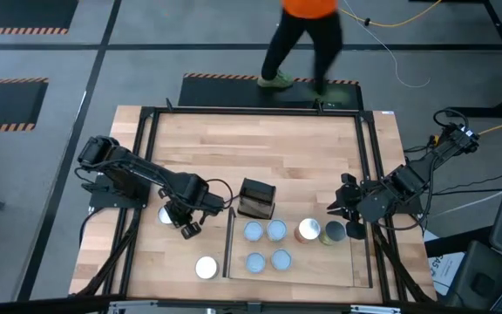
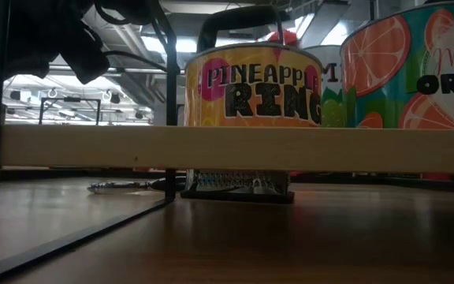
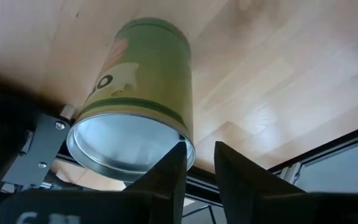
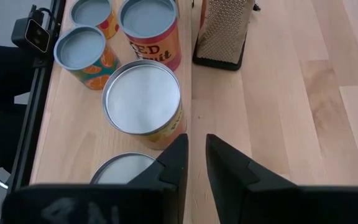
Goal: Pick and place cans onto a shelf
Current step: Put the canned oranges on the shelf
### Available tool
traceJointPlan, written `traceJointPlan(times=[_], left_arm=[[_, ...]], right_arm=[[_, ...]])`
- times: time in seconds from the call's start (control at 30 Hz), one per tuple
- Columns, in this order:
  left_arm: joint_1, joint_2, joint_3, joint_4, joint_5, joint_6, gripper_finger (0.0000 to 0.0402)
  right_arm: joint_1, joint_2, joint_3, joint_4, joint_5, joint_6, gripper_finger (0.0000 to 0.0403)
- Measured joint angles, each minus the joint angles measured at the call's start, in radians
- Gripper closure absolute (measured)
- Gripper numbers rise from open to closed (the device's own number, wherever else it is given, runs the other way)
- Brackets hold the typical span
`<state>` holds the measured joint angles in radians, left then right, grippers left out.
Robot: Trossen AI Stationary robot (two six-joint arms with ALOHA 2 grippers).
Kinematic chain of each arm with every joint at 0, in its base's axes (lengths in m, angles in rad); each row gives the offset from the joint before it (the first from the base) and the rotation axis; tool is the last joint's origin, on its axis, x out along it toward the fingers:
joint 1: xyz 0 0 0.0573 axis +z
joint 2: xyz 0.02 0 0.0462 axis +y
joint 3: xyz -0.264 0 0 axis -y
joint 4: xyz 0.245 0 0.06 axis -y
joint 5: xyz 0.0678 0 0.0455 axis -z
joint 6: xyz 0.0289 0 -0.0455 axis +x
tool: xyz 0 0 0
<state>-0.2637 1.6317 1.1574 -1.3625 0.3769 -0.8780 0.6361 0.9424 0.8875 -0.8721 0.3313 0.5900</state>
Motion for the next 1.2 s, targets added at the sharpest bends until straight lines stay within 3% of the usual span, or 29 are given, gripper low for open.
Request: traceJointPlan(times=[0.23,0.6,0.9,1.1,1.2], left_arm=[[-0.006,-0.032,0.009,0.000,-0.019,-0.010,0.0329],[-0.105,-0.127,0.122,-0.010,-0.232,0.016,0.0330],[-0.331,-0.237,0.122,-0.018,-0.407,-0.006,0.0330],[-0.509,-0.239,0.118,-0.008,-0.538,-0.010,0.0330],[-0.572,-0.236,0.085,0.025,-0.550,-0.019,0.0330]], right_arm=[[0.000,0.000,0.000,0.000,0.000,0.002,0.0341],[0.000,0.000,0.000,0.008,-0.001,0.006,0.0341],[0.000,0.000,0.000,0.010,-0.001,0.010,0.0341],[0.000,0.000,0.000,0.020,0.000,0.010,0.0341],[0.000,0.000,0.000,0.020,0.002,0.010,0.0341]])
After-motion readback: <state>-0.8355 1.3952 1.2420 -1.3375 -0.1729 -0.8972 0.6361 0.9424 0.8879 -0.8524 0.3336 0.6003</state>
